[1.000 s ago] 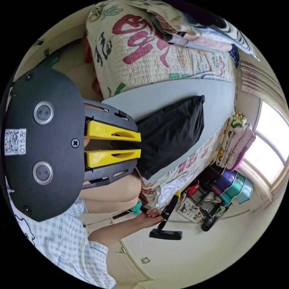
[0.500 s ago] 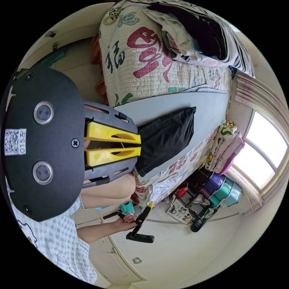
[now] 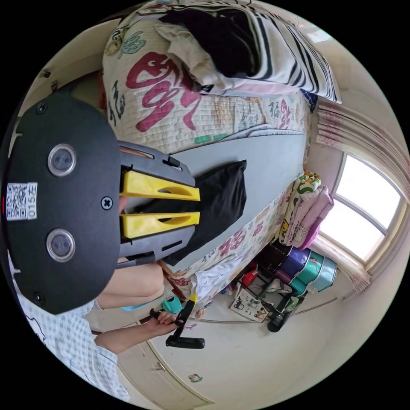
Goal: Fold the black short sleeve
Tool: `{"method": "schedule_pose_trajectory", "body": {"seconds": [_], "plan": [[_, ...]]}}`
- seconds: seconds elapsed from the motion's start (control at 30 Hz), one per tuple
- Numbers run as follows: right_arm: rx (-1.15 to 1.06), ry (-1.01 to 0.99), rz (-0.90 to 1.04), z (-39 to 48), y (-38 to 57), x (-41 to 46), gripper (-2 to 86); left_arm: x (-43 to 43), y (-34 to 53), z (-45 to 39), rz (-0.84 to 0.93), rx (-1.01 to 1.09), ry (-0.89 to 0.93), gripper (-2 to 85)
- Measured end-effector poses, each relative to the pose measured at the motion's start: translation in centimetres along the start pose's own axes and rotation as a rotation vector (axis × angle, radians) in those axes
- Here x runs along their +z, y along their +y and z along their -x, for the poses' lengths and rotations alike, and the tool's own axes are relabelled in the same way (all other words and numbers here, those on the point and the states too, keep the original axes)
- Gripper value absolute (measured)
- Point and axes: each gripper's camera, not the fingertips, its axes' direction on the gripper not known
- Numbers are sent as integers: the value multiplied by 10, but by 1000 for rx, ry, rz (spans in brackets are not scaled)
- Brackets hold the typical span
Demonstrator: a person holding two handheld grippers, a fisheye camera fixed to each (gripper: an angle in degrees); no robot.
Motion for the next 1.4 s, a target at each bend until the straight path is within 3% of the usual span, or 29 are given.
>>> {"method": "schedule_pose_trajectory", "body": {"seconds": [0.17, 0.6, 0.7, 0.9, 1.03, 1.17, 1.3, 1.4], "plan": [[62, -98, 31, -12, -58, 28, 61, 37, -62, 20, -28, 2, -129, 53], [222, -265, 158, -40, -230, 181, 116, 172, -174, 113, 156, -102, -176, 82], [198, -154, 165, -30, -256, 214, 136, 192, -185, 133, 186, -136, -91, 83], [194, -233, 261, -12, -307, 268, 119, 213, -194, 146, 214, -105, -16, 32], [137, -100, 298, 14, -324, 284, 36, 206, -195, 163, 131, -146, 22, 10], [144, -63, 278, 31, -332, 284, 16, 195, -184, 186, 38, -309, 33, 4], [173, -92, 274, 39, -339, 286, 24, 202, -185, 187, 53, -283, 66, 11], [167, -162, 245, 39, -343, 271, 57, 197, -184, 196, 55, -268, 161, 62]]}}
